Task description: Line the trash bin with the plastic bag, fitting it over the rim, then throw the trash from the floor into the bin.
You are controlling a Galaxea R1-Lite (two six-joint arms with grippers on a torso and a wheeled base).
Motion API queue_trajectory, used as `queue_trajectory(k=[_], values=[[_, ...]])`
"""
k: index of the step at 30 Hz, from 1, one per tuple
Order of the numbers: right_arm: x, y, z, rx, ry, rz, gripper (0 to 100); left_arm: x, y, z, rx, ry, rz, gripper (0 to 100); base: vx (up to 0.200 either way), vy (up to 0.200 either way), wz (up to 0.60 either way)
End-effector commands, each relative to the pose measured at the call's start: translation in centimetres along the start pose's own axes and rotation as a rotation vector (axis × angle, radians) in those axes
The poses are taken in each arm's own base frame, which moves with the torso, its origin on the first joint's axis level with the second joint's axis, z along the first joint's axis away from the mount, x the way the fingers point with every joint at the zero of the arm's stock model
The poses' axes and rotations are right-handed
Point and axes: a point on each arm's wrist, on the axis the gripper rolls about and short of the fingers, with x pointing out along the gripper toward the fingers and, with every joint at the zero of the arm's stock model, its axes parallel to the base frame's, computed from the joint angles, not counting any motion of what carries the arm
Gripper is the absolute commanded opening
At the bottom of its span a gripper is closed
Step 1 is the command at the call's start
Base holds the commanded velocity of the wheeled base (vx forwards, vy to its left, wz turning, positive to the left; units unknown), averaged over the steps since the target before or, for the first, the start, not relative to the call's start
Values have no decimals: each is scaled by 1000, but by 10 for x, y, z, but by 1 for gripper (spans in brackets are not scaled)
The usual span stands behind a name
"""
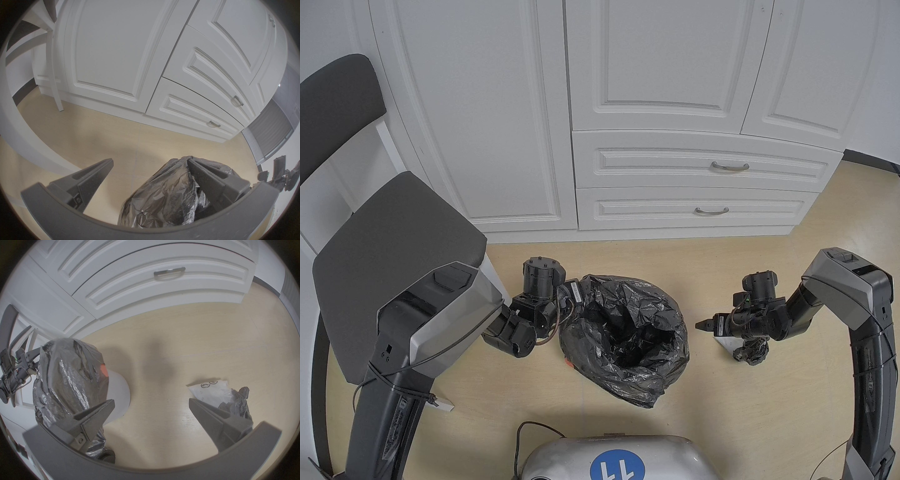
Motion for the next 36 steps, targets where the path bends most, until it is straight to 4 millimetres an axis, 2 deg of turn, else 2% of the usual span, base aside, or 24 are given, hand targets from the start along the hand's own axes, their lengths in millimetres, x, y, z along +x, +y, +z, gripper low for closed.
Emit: queue_trajectory(k=[1,10,12,15,16,18,19,23,25,31,36], values=[[-16,6,12,-8,-38,10,100,12,4,-9,-1,10,8,100,0,0,0],[-44,11,36,-10,-109,34,100,21,10,-5,-11,130,87,100,0,0,0],[-57,16,44,-6,-137,46,100,23,9,0,-62,177,118,100,0,0,0],[-65,23,49,-5,-159,60,100,24,7,3,-101,207,138,100,0,0,0],[-71,31,52,-9,-184,78,100,25,5,5,-115,237,156,100,0,0,0],[-72,34,52,-11,-190,85,100,25,5,5,-116,244,160,100,0,0,0],[-74,47,52,-25,-221,111,100,25,4,7,-135,241,162,100,0,0,0],[-74,72,45,-61,-272,165,100,20,1,17,-163,227,159,100,0,0,0],[-73,85,39,-80,-275,177,100,11,-1,26,-164,227,159,100,0,0,0],[-69,122,27,-157,-280,163,100,-14,-2,27,-137,276,166,100,0,0,0],[-67,134,24,-288,-290,165,100,-28,-8,32,-127,286,160,100,0,0,0]])
